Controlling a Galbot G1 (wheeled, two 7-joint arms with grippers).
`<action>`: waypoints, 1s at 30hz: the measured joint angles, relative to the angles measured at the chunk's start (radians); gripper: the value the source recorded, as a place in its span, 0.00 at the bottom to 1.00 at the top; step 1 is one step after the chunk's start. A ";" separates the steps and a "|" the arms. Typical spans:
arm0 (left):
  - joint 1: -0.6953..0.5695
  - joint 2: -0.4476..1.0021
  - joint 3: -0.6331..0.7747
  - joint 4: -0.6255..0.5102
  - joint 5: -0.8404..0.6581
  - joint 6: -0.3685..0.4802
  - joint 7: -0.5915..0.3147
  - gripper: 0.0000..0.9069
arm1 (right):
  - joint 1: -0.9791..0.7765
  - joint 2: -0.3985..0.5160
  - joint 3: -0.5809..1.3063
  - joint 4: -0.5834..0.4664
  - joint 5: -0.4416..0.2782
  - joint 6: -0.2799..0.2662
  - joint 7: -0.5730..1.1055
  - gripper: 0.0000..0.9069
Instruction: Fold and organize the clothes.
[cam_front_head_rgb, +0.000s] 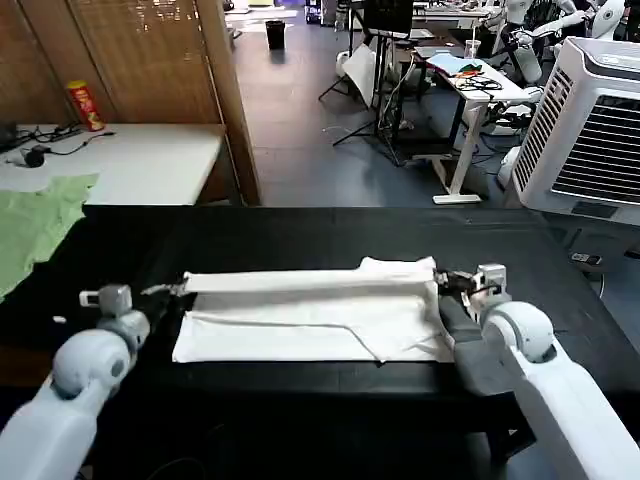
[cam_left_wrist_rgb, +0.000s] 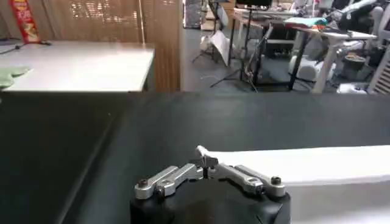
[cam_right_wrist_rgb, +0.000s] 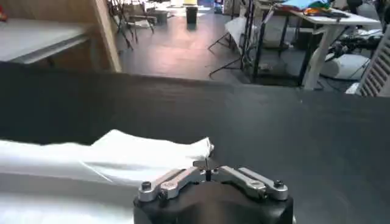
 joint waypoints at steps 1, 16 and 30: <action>0.015 0.000 -0.004 -0.004 0.000 -0.001 0.000 0.01 | -0.017 -0.001 0.004 0.015 0.001 -0.004 0.003 0.00; 0.139 -0.021 -0.046 -0.080 0.019 0.000 -0.017 0.97 | -0.156 0.008 0.029 0.128 -0.006 -0.054 0.031 0.97; 0.181 -0.030 -0.084 -0.154 0.025 0.053 -0.059 0.97 | -0.118 0.062 0.118 0.121 0.017 0.008 0.072 0.97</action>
